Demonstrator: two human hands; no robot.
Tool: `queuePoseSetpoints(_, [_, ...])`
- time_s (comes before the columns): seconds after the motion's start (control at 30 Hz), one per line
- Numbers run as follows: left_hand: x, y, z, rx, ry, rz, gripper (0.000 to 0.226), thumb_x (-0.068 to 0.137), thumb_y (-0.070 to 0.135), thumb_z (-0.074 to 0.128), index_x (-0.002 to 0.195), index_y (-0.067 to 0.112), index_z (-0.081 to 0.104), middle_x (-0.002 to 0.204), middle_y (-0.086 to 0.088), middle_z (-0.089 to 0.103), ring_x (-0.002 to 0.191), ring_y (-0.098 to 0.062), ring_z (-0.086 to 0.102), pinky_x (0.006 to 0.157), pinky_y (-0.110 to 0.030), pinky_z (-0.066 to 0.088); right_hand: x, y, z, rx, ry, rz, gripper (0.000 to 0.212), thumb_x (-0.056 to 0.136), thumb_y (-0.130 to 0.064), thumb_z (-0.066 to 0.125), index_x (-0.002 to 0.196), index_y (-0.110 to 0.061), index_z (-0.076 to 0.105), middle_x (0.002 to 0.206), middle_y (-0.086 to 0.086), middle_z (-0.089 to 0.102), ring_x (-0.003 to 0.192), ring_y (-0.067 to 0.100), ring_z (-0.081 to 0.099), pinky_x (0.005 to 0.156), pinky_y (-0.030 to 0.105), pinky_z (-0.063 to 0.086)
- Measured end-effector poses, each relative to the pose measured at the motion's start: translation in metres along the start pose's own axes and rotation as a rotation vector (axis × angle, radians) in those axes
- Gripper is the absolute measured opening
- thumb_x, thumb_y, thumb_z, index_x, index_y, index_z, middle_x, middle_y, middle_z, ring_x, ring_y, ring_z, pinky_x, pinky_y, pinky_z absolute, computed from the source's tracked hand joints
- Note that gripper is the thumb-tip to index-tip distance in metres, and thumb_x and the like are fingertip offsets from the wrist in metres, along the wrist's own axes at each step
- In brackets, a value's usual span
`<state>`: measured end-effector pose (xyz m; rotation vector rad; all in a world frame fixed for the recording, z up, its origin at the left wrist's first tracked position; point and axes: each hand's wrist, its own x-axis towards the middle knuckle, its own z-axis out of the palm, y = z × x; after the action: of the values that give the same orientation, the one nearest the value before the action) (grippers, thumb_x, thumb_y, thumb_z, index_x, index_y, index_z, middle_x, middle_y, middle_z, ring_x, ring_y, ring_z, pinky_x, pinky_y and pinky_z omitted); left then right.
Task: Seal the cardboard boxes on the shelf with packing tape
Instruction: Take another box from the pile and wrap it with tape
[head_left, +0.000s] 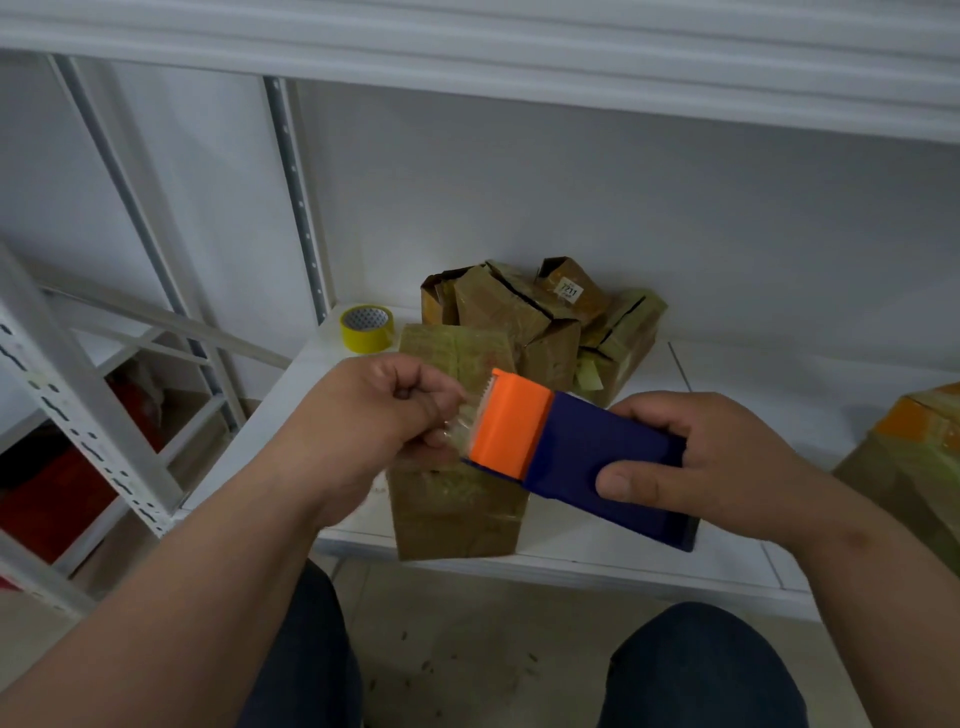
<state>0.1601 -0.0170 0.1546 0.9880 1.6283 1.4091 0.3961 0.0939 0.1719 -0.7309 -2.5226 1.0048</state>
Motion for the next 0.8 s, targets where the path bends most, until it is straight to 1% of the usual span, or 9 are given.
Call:
queuePoseSetpoints(0.13, [0.010, 0.007, -0.046, -0.072, 0.163, 0.018, 0.016, 0.091, -0.001, 0.055, 0.083, 0.005, 0.068, 0.067, -0.006, 0.062, 0.058, -0.013, 0.059, 0.056, -0.021, 0.054, -0.006, 0.019, -0.024, 0.031, 0.019, 0.060, 0.059, 0.049, -0.081, 0.064, 0.088, -0.037, 0.070, 0.078, -0.001, 0.073, 0.066, 0.014, 0.068, 0.059, 0.023, 0.050])
queuePoseSetpoints(0.2, [0.013, 0.005, -0.064, -0.060, 0.199, 0.001, 0.016, 0.092, -0.002, 0.054, 0.085, 0.004, 0.068, 0.064, -0.004, 0.061, 0.053, -0.008, 0.057, 0.055, -0.020, 0.055, -0.008, 0.029, -0.036, 0.075, 0.008, 0.120, 0.067, 0.044, -0.085, 0.065, 0.086, -0.034, 0.073, 0.078, 0.003, 0.074, 0.066, 0.018, 0.069, 0.058, 0.023, 0.050])
queuePoseSetpoints(0.27, [0.016, -0.003, -0.068, -0.042, 0.189, -0.038, 0.016, 0.092, -0.002, 0.054, 0.086, 0.004, 0.068, 0.062, -0.003, 0.063, 0.053, -0.008, 0.058, 0.055, -0.021, 0.055, -0.005, 0.039, -0.044, 0.108, -0.017, 0.182, 0.064, 0.049, -0.081, 0.070, 0.085, -0.029, 0.075, 0.078, 0.006, 0.075, 0.069, 0.022, 0.071, 0.059, 0.022, 0.052])
queuePoseSetpoints(0.33, [0.018, -0.011, -0.065, -0.051, 0.169, -0.085, 0.016, 0.092, -0.002, 0.055, 0.087, 0.003, 0.069, 0.063, -0.004, 0.064, 0.055, -0.010, 0.060, 0.055, -0.022, 0.056, 0.002, 0.046, -0.051, 0.119, -0.034, 0.253, 0.052, 0.059, -0.069, 0.073, 0.083, -0.022, 0.076, 0.078, 0.008, 0.075, 0.073, 0.028, 0.071, 0.060, 0.024, 0.052])
queuePoseSetpoints(0.37, [0.018, -0.014, -0.063, -0.062, 0.167, -0.109, 0.015, 0.092, -0.002, 0.056, 0.087, 0.003, 0.070, 0.064, -0.005, 0.065, 0.056, -0.011, 0.060, 0.055, -0.023, 0.056, 0.005, 0.048, -0.054, 0.119, -0.047, 0.272, 0.053, 0.057, -0.069, 0.073, 0.081, -0.022, 0.076, 0.077, 0.008, 0.074, 0.072, 0.028, 0.071, 0.058, 0.023, 0.051])
queuePoseSetpoints(0.43, [0.021, -0.021, -0.060, -0.075, 0.170, -0.148, 0.014, 0.091, -0.001, 0.057, 0.088, 0.002, 0.070, 0.066, -0.006, 0.066, 0.058, -0.013, 0.061, 0.056, -0.024, 0.057, 0.012, 0.050, -0.059, 0.102, -0.081, 0.299, 0.070, 0.036, -0.083, 0.073, 0.081, -0.030, 0.076, 0.077, 0.005, 0.075, 0.068, 0.020, 0.072, 0.057, 0.020, 0.050])
queuePoseSetpoints(0.5, [0.024, -0.025, -0.059, -0.088, 0.179, -0.169, 0.014, 0.091, -0.002, 0.057, 0.089, 0.001, 0.070, 0.065, -0.006, 0.065, 0.058, -0.013, 0.060, 0.056, -0.024, 0.057, 0.020, 0.053, -0.063, 0.099, -0.097, 0.314, 0.079, 0.025, -0.087, 0.071, 0.082, -0.032, 0.076, 0.081, 0.004, 0.076, 0.072, 0.020, 0.072, 0.063, 0.026, 0.051])
queuePoseSetpoints(0.73, [0.039, -0.044, -0.056, -0.129, 0.211, -0.231, 0.013, 0.092, -0.004, 0.056, 0.088, -0.001, 0.069, 0.067, -0.010, 0.062, 0.058, -0.015, 0.057, 0.058, -0.028, 0.059, 0.045, 0.071, -0.064, 0.084, -0.170, 0.341, 0.092, 0.020, -0.084, 0.073, 0.088, -0.022, 0.078, 0.085, 0.005, 0.076, 0.076, 0.020, 0.073, 0.069, 0.030, 0.050])
queuePoseSetpoints(0.8, [0.042, -0.050, -0.055, -0.138, 0.207, -0.253, 0.013, 0.092, -0.005, 0.056, 0.088, -0.002, 0.068, 0.066, -0.010, 0.061, 0.059, -0.016, 0.055, 0.058, -0.028, 0.059, 0.049, 0.078, -0.060, 0.095, -0.197, 0.357, 0.089, 0.021, -0.084, 0.074, 0.085, -0.022, 0.078, 0.085, 0.005, 0.076, 0.075, 0.021, 0.073, 0.069, 0.030, 0.049])
